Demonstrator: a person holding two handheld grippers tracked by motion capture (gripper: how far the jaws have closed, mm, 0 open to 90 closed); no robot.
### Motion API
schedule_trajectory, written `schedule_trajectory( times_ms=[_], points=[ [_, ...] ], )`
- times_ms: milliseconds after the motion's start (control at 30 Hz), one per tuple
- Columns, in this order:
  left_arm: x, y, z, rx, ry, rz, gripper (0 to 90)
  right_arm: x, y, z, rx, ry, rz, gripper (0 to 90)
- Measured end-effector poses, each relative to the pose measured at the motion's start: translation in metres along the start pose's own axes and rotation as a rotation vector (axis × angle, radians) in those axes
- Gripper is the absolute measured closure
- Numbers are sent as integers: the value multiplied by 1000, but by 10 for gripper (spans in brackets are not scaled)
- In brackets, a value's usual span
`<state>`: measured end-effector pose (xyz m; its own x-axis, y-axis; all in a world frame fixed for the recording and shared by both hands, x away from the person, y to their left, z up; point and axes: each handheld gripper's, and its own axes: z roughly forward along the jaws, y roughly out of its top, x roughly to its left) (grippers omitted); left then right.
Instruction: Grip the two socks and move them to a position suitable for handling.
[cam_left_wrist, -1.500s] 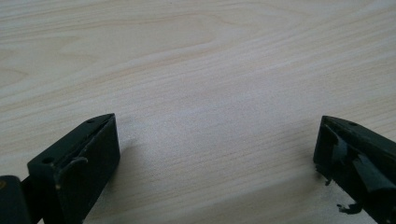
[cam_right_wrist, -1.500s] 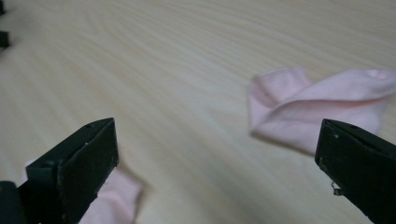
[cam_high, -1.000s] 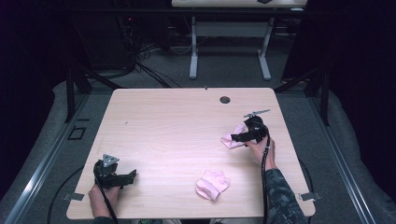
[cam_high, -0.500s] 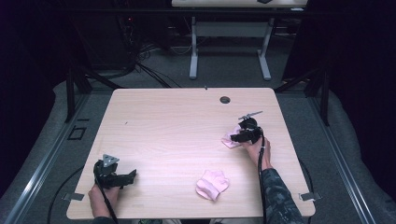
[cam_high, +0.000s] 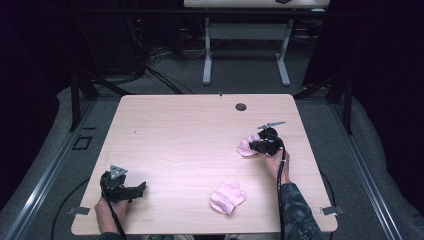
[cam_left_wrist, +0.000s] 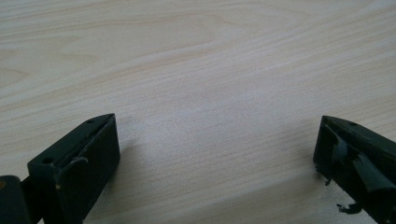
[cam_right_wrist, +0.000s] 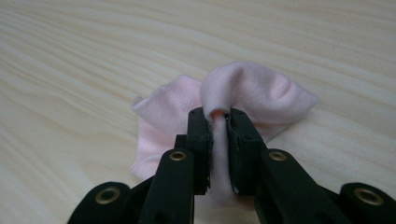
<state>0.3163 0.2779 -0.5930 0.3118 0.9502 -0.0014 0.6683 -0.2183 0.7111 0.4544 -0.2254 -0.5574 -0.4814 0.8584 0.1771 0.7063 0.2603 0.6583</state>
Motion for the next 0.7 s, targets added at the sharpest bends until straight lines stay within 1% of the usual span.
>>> schedule_trajectory(
  times_ms=[33, 100, 133, 167, 200, 267, 300, 333, 367, 433, 500, 600, 700],
  points=[
    [0, 0, 0, 0, 0, -1, 4, 4, 2, -5, -22, 11, -11, 809],
    [0, 0, 0, 0, 0, -2, 4, 15, 6, -17, -50, 39, -28, 809],
    [0, 0, 0, 0, 0, -1, 4, 21, 8, -22, -68, 58, -46, 809],
    [0, 0, 0, 0, 0, -1, 4, 28, 10, -28, -76, 77, -51, 809],
    [0, 0, 0, -1, 0, -2, 4, 36, 12, -34, -90, 104, -72, 809],
    [0, 0, 0, -1, 0, -2, 4, 49, 14, -39, -101, 138, -89, 808],
    [0, 0, 0, 0, 0, -1, 4, 56, 15, -40, -101, 159, -104, 808],
    [0, 0, 0, 0, 0, -1, 4, 65, 15, -40, -98, 171, -130, 808],
    [0, 0, 0, 0, 0, -1, 4, 71, 14, -39, -90, 190, -147, 807],
    [0, 0, 0, 0, 0, -1, 4, 83, 12, -36, -80, 206, -162, 805],
    [0, 0, 0, 0, 0, -1, 4, 93, 9, -28, -48, 227, -188, 804],
    [0, 0, 0, 0, 0, -1, 4, 100, 3, -16, -8, 239, -192, 802],
    [0, 0, 0, 0, 0, -1, 4, 103, -4, -4, 27, 227, -205, 798]
  ],
)
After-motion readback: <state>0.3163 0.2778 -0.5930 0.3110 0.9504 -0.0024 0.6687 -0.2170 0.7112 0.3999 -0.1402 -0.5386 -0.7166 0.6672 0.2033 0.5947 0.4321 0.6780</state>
